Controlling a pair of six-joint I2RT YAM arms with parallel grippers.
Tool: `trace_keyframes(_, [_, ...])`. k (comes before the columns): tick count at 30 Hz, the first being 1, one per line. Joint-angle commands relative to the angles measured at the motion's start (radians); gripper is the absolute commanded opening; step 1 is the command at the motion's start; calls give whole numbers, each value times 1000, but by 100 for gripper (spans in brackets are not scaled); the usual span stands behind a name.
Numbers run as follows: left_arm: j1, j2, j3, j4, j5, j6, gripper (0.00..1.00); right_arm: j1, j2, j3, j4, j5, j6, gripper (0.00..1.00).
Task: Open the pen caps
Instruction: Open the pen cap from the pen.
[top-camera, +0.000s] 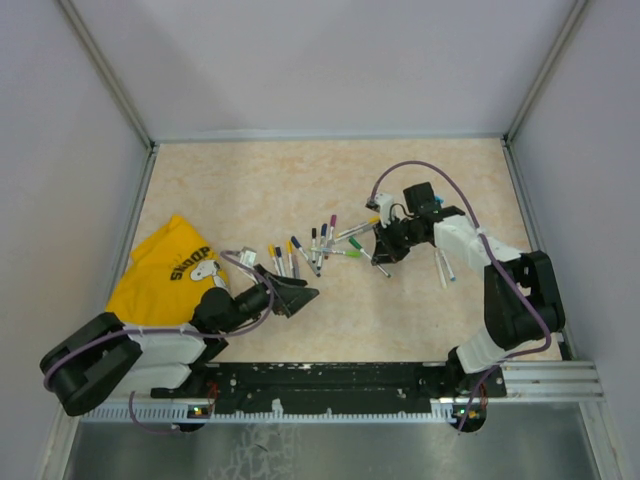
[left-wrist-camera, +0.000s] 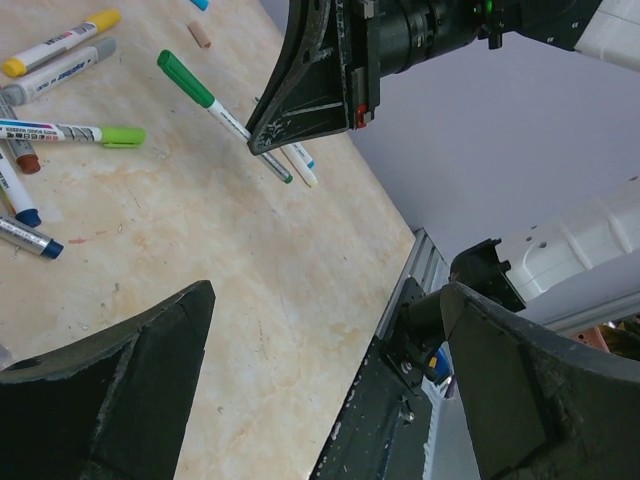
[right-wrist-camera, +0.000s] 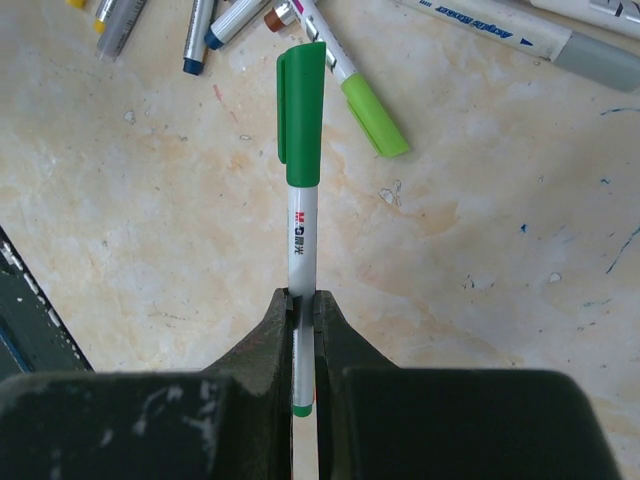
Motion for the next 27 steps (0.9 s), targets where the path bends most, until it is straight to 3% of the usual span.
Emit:
trace_keyframes(1, [5, 28, 33, 73, 10, -15, 99, 11, -48, 8, 8, -33, -10, 0])
trace_keyframes(27, [7, 223, 107, 162, 38, 8, 98, 19, -56, 6, 13, -51, -8, 0])
